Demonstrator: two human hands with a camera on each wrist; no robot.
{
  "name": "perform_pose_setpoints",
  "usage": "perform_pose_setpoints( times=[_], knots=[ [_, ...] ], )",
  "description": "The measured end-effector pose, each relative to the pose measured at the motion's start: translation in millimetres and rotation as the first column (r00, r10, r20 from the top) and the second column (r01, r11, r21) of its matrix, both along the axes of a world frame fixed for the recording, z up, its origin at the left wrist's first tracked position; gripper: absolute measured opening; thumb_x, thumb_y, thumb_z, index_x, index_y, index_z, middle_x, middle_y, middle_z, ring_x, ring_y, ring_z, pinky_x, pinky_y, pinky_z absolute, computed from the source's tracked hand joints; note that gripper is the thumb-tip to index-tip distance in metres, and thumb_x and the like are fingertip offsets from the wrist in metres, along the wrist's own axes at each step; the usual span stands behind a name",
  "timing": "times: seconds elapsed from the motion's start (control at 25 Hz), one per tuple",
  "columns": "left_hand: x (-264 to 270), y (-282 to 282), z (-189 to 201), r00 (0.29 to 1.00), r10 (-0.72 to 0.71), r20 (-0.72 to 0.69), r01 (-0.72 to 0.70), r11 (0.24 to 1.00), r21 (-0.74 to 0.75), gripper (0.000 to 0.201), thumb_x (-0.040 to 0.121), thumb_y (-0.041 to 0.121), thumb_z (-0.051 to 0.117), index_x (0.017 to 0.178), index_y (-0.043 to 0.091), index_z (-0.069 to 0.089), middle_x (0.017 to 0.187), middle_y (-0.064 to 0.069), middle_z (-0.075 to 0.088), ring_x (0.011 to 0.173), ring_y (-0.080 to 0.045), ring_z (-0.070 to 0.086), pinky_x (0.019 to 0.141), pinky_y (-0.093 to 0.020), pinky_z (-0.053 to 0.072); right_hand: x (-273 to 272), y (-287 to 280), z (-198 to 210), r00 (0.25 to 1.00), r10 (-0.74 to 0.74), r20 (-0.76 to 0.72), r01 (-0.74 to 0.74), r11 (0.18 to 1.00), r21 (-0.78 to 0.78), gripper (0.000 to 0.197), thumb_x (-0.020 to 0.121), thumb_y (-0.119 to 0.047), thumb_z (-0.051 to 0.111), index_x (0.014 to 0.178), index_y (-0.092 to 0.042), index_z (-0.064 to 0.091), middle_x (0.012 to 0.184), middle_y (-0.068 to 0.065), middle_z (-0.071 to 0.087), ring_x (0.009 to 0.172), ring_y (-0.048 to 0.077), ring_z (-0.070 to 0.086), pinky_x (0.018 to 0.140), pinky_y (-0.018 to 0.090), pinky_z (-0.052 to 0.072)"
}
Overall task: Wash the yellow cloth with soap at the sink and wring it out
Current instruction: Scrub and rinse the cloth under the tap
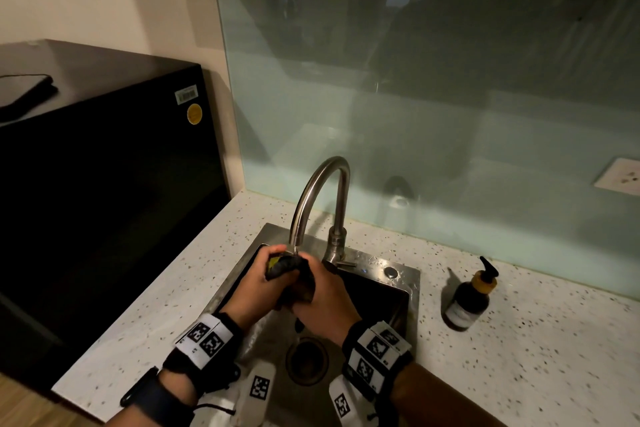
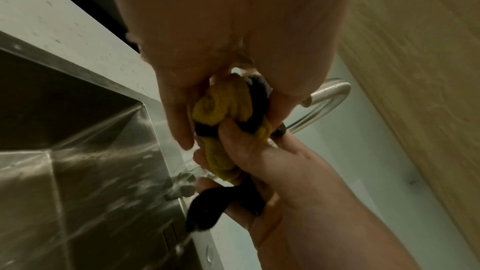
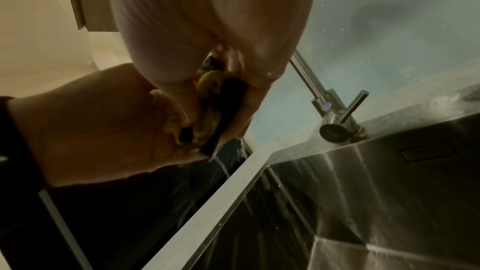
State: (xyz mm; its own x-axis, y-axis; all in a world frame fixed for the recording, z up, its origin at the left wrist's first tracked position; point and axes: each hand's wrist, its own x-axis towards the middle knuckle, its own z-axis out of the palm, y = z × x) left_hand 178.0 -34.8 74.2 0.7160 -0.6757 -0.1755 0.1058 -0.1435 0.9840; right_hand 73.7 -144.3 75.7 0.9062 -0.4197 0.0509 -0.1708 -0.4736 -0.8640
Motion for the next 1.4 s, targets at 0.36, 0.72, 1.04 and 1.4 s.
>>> perform_pose_setpoints(
  times=[0.36, 0.72, 1.04, 1.4],
  knots=[
    [4, 9, 13, 0.974, -0.225, 0.009, 0.219, 0.959, 0.178, 0.064, 0.085, 0.03, 0.076, 0.138, 0.04, 0.043, 0.12, -0.006, 0.066, 0.104, -0.028, 0.071, 0.086, -0.047, 0.062, -1, -3, -10, 0.996, 0.069, 0.064, -0.061, 0.99, -0.128, 0.052, 0.081, 0.003, 0.065, 0.123, -0.026, 0.062, 0.118, -0.006, 0.067, 0.108, 0.003, 0.062, 0.094, 0.022, 0.053],
    [2, 4, 0, 0.995, 0.027, 0.096, -0.036, 0.995, 0.093, 0.019, 0.095, 0.015, 0.065, 0.114, 0.009, 0.061, 0.107, -0.019, 0.07, 0.103, -0.039, 0.068, 0.091, -0.056, 0.057, -1, -16, -2, 0.985, 0.145, -0.093, -0.144, 0.989, 0.011, 0.07, 0.07, -0.037, 0.085, 0.129, -0.036, 0.049, 0.115, -0.019, 0.059, 0.105, 0.0, 0.059, 0.088, 0.016, 0.051],
    [5, 9, 3, 0.977, -0.214, -0.003, 0.213, 0.966, 0.145, 0.096, 0.054, 0.049, 0.091, 0.139, 0.047, 0.047, 0.136, -0.003, 0.05, 0.121, -0.029, 0.059, 0.099, -0.052, 0.055, -4, -7, -18, 0.997, -0.004, 0.081, 0.015, 0.992, -0.126, 0.033, 0.088, -0.008, 0.063, 0.115, -0.026, 0.066, 0.101, -0.008, 0.072, 0.092, 0.002, 0.067, 0.083, 0.022, 0.056],
    [3, 12, 2, 0.991, -0.13, -0.015, 0.131, 0.978, 0.161, 0.065, 0.062, 0.057, 0.088, 0.121, 0.04, 0.066, 0.115, -0.004, 0.071, 0.094, -0.027, 0.075, 0.079, -0.052, 0.063, 1, -3, -15, 0.992, -0.041, 0.119, 0.053, 0.994, -0.099, 0.033, 0.083, -0.017, 0.073, 0.111, -0.023, 0.057, 0.099, -0.006, 0.072, 0.087, 0.001, 0.067, 0.077, 0.016, 0.054]
  ],
)
